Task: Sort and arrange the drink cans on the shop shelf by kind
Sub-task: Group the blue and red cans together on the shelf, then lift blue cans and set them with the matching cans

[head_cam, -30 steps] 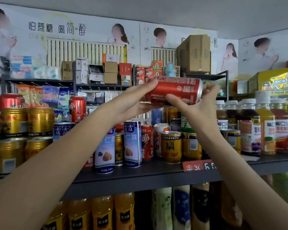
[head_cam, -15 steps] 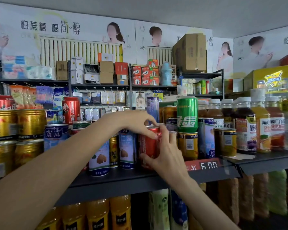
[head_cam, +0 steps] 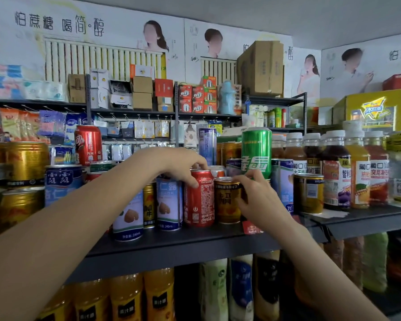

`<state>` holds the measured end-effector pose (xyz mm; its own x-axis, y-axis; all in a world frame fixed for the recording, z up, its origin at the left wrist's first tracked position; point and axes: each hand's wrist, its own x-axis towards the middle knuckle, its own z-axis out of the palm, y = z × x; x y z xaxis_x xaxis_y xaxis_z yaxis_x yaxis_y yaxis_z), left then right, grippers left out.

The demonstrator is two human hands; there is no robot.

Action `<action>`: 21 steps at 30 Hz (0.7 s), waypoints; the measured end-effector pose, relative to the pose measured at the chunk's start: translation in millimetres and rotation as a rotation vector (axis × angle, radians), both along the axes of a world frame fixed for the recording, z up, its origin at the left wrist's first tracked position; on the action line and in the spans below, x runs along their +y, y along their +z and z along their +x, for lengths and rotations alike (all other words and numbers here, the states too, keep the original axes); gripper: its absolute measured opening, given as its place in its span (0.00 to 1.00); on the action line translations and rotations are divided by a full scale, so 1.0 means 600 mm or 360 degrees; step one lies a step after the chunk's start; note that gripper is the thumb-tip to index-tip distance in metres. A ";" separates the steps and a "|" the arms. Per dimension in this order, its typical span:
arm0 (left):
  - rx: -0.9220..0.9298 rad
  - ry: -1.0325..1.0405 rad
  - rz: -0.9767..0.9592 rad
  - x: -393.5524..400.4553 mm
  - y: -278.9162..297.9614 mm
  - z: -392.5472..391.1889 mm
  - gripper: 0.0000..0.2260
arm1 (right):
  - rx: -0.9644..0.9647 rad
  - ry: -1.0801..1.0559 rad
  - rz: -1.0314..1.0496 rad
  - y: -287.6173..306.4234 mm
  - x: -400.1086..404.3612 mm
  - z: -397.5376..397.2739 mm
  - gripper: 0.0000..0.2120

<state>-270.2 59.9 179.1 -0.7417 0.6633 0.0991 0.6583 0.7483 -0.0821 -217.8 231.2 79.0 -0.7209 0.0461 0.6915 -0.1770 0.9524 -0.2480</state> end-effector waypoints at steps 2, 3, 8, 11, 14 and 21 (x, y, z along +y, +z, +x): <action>0.0027 0.0029 -0.0029 0.005 0.002 0.001 0.19 | -0.0051 0.0036 -0.0054 -0.007 -0.005 -0.001 0.20; 0.0049 0.0039 -0.0046 0.008 0.002 0.003 0.19 | -0.0027 0.0037 -0.0099 -0.009 -0.009 0.002 0.19; 0.0166 0.0063 -0.0080 0.013 -0.001 0.010 0.20 | 0.0123 -0.0146 -0.0072 -0.007 -0.016 0.015 0.24; 0.0176 0.0058 -0.0084 0.008 -0.005 0.012 0.20 | 0.0194 -0.0020 -0.0209 -0.004 -0.016 0.023 0.24; 0.0107 -0.0013 0.0132 0.003 -0.001 0.015 0.21 | 0.0406 0.0278 -0.0729 0.014 -0.002 0.040 0.27; -0.1179 -0.0496 0.1762 0.001 0.020 0.055 0.21 | 0.0566 0.1063 -0.1231 0.089 -0.003 0.048 0.36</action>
<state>-237.2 60.5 191.1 -0.6886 0.6452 0.3309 0.4376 0.0059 0.8992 -189.2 229.7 132.5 -0.5262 0.2320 0.8181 -0.7825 0.2444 -0.5726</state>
